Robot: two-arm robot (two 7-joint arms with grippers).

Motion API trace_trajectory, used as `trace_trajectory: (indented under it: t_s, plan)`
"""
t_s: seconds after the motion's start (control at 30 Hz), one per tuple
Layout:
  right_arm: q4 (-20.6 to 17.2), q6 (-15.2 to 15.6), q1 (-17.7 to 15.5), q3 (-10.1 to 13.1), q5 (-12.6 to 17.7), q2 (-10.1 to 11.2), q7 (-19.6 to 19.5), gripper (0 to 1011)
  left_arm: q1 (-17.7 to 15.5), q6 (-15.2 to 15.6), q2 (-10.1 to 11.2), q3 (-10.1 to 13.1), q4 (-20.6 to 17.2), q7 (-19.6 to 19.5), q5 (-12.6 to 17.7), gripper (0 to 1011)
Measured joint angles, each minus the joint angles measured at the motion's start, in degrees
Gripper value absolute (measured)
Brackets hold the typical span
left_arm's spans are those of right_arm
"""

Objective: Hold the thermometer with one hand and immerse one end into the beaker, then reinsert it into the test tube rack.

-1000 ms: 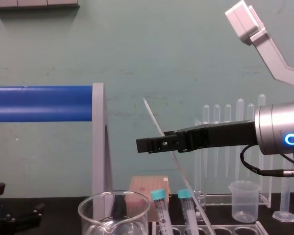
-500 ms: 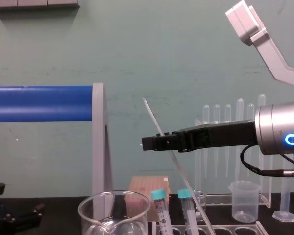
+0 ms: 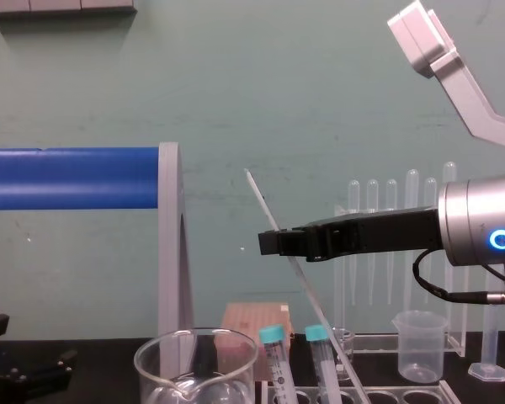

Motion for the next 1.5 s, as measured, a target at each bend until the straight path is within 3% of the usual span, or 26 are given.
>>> trace_trajectory:
  t_s: [0.3,0.43,0.67,0.9,1.0,1.17,1.3,1.5]
  plan:
    - [-0.5,-0.8,-0.8,0.5,0.7,0.0,-0.1,57,0.0,0.0,0.0,0.0,0.0,0.0,0.0,1008]
    - [-1.4,-3.4,-2.0,2.0,1.8,-0.1,-0.4,57,0.0,0.0,0.0,0.0,0.0,0.0,0.0,1008]
    - [-5.0,-12.6,-6.1,6.7,5.6,0.3,0.5,57,0.0,0.0,0.0,0.0,0.0,0.0,0.0,1008]
    - [-8.4,-15.8,-8.8,10.3,10.1,1.5,1.9,57,0.0,0.0,0.0,0.0,0.0,0.0,0.0,1008]
    - [-10.0,-16.0,-7.7,11.5,11.8,1.6,2.0,57,0.0,0.0,0.0,0.0,0.0,0.0,0.0,1008]
    - [-10.3,-15.0,-2.1,12.0,13.9,0.5,2.3,57,0.0,0.0,0.0,0.0,0.0,0.0,0.0,1008]
    - [-8.3,-14.6,3.6,11.0,14.4,-1.2,3.1,57,0.0,0.0,0.0,0.0,0.0,0.0,0.0,1008]
    - [-5.7,-14.6,7.4,8.8,14.8,-3.1,4.5,57,0.0,0.0,0.0,0.0,0.0,0.0,0.0,1008]
